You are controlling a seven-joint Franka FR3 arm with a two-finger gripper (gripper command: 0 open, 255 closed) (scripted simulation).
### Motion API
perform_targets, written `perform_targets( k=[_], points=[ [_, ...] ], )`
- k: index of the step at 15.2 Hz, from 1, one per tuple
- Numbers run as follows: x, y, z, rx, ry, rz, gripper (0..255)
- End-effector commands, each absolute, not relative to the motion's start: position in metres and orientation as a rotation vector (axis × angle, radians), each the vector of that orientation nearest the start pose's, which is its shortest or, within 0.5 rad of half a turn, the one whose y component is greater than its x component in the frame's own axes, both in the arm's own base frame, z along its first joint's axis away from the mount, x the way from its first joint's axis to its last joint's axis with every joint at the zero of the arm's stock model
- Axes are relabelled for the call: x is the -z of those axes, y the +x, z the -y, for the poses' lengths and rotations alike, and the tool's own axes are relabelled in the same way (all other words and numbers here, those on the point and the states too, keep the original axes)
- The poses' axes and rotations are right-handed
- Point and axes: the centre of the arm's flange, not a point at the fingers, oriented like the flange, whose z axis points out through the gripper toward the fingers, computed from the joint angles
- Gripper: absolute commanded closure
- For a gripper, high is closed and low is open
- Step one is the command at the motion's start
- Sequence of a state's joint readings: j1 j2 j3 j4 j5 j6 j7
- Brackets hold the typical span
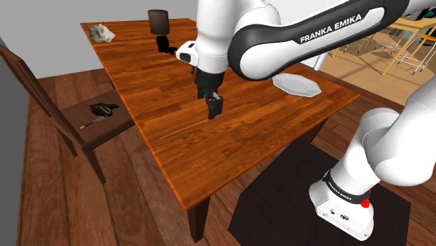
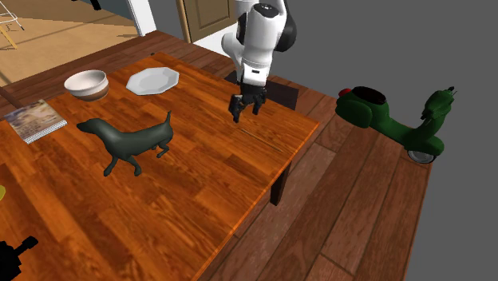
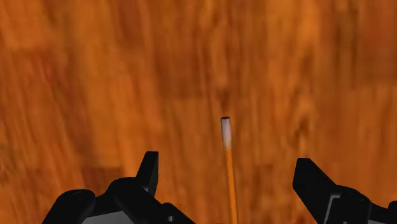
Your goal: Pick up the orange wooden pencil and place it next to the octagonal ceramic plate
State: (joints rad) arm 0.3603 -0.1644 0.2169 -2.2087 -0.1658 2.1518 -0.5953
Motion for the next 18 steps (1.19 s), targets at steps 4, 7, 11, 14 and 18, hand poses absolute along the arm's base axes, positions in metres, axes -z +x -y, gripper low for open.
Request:
perform_targets(
  k=[4, 7, 11, 14, 18],
  points=[
    [-0.441, 0.422, -0.318, 0.227, -2.514, 2.17, 0],
    [-0.425, 0.426, -0.317, 0.227, -2.514, 2.17, 0],
    [-0.407, 0.43, -0.316, 0.227, -2.514, 2.17, 0],
    [-0.407, 0.43, -0.316, 0.227, -2.514, 2.17, 0],
    [-0.407, 0.43, -0.316, 0.227, -2.514, 2.17, 0]
  ],
)
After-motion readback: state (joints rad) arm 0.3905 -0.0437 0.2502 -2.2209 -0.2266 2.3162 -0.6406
